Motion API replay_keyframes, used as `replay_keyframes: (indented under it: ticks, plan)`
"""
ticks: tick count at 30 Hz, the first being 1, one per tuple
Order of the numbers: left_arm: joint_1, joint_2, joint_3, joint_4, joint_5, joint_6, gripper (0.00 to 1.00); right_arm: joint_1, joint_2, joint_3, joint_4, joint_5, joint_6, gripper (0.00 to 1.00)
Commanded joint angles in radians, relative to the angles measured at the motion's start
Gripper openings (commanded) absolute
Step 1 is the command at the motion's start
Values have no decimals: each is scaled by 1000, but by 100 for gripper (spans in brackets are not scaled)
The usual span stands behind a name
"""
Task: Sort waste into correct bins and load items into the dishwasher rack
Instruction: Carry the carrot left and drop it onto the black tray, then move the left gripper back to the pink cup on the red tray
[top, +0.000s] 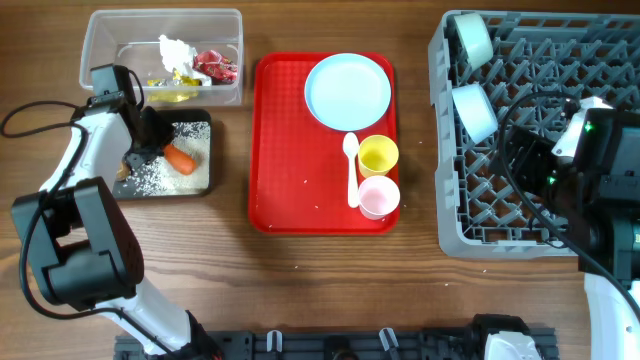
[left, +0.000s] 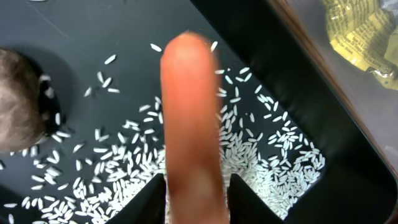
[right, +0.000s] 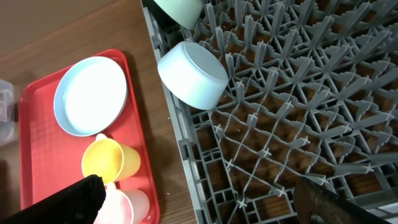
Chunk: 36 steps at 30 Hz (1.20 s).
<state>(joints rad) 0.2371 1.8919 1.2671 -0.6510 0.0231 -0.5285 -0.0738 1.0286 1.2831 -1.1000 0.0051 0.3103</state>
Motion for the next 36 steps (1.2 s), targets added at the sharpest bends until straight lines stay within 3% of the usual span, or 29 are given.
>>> replay_keyframes:
  ticks: [1,6,9,19,26,28,29,32,36]
  plan:
    - [3,11,3,-3,-14,-3,35,-3,2,-1,0,22,4,100]
    - [3,10,3,-3,-14,-3,43,-3,2,-1,0,21,4,100]
    - [3,-1,14,-18,-5,-1,63,-3,2,-1,0,21,4,100]
    - [-30,-128,312,-344,223,156,77,-3,2,-1,19,-16,4,100]
    - [-195,-214,337,-378,295,262,77,-3,2,-1,26,-57,-22,100]
    - [-266,-210,336,-386,291,268,97,-3,2,-1,24,-95,-26,100]
    - [-288,-209,336,-389,289,271,100,-3,2,-1,24,-121,-26,100]
    - [-381,-195,336,-397,225,290,100,-2,26,-1,30,-271,-54,100]
    - [-437,-177,336,-396,185,290,100,-1,90,-1,11,-321,-76,100]
